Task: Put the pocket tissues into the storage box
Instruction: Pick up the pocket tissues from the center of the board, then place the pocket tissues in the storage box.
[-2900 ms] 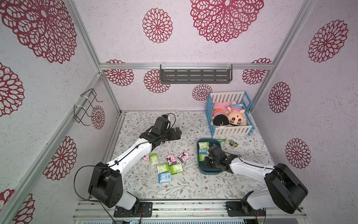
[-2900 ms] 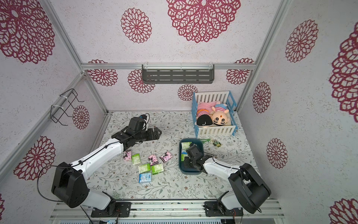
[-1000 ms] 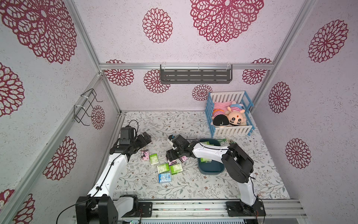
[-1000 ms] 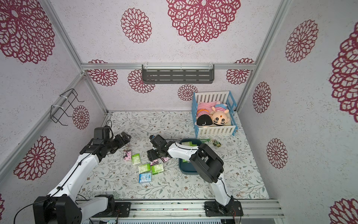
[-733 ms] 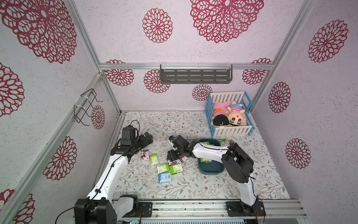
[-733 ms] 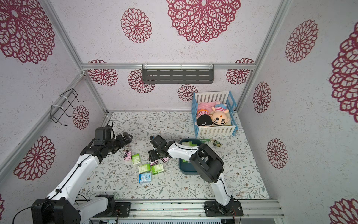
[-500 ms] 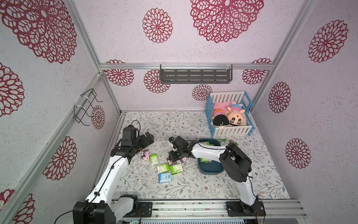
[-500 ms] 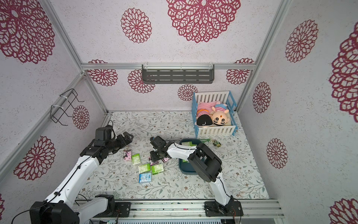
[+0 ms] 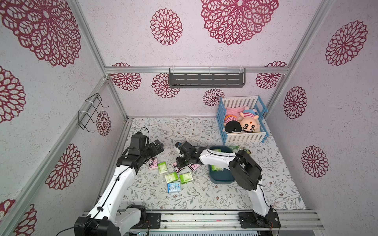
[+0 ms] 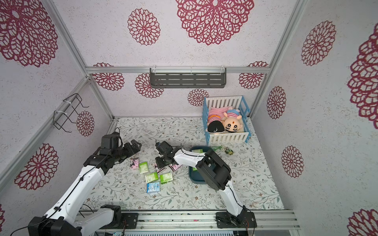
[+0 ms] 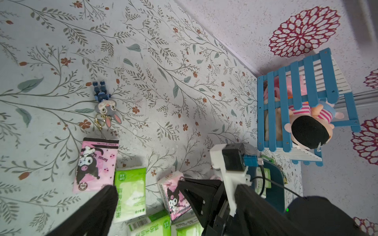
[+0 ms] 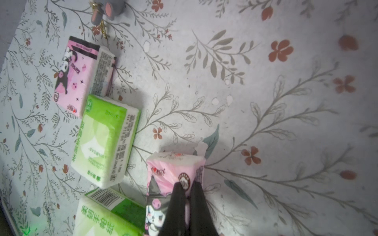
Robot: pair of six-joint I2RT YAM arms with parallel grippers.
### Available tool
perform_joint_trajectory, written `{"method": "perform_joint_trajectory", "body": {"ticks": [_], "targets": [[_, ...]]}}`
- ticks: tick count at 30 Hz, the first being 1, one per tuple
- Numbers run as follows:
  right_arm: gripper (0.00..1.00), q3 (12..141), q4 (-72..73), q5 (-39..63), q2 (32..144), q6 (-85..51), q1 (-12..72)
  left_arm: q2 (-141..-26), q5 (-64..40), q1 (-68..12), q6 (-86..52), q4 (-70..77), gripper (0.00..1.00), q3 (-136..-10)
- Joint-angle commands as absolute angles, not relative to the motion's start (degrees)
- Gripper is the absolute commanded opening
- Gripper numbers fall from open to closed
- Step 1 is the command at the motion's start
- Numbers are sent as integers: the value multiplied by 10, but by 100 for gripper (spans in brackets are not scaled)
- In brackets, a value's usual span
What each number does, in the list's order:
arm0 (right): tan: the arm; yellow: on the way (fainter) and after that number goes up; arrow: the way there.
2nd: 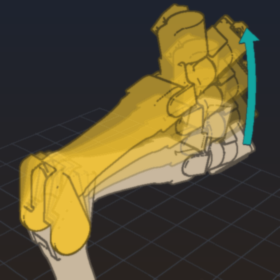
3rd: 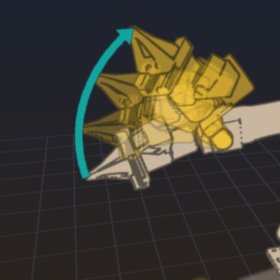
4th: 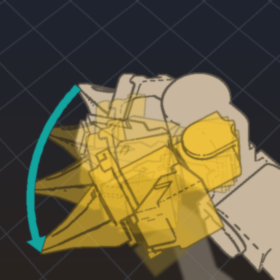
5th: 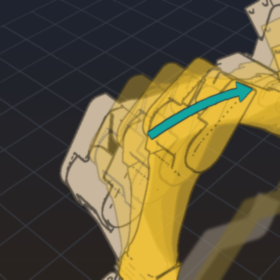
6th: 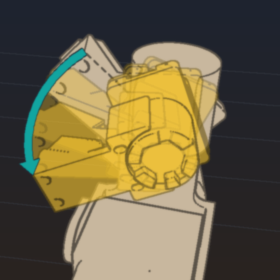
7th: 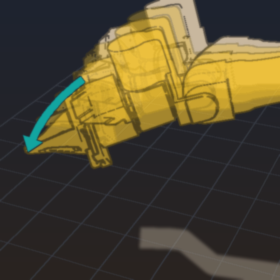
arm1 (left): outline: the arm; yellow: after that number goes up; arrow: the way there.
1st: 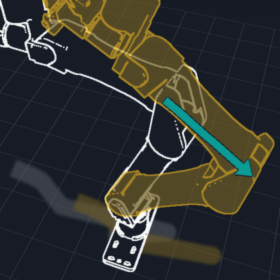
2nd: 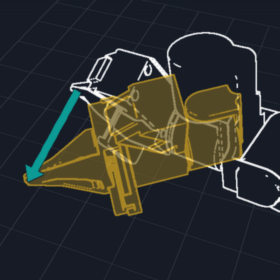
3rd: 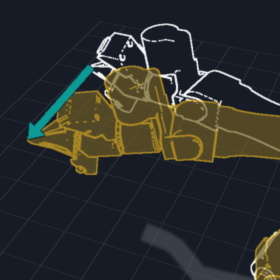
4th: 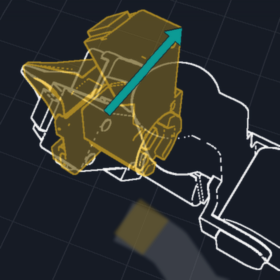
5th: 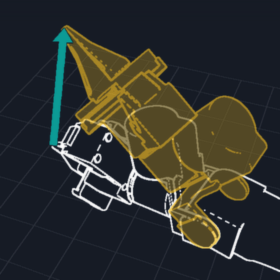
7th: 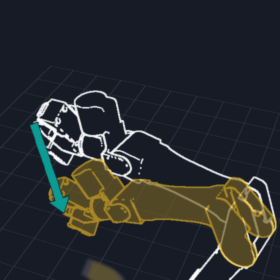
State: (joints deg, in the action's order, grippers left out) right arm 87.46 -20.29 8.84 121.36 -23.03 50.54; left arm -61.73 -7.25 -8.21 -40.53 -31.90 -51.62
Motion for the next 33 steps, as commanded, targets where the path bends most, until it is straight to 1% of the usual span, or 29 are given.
{"method": "perform_joint_trajectory", "body": {"ticks": [1,3,6,8,11,14,19,23,27,30,33], "targets": [[0,902,-174,68,1153,-255,504,-606,-45,-95,-401,-328,97,-524],[0,888,-161,52,1122,-262,499,-617,-52,-111,-404,-315,97,-528],[0,823,-128,40,1046,-264,483,-630,-7,-190,-406,-297,97,-547],[0,779,-122,23,989,-260,472,-633,-4,-220,-413,-273,97,-549],[0,711,-117,17,918,-279,439,-631,-2,-227,-416,-247,97,-545],[0,640,-123,9,839,-289,398,-648,-26,-229,-409,-236,97,-555],[0,544,-199,-17,737,-286,330,-701,-56,-254,-381,-218,97,-586],[0,504,-250,-16,712,-292,280,-730,-87,-257,-384,-161,97,-592],[0,471,-226,-3,702,-292,276,-772,-89,-257,-369,-187,97,-652],[0,454,-210,2,715,-297,275,-783,-60,-255,-352,-209,97,-688],[0,436,-186,22,739,-301,275,-792,-58,-252,-357,-214,97,-700]]}}
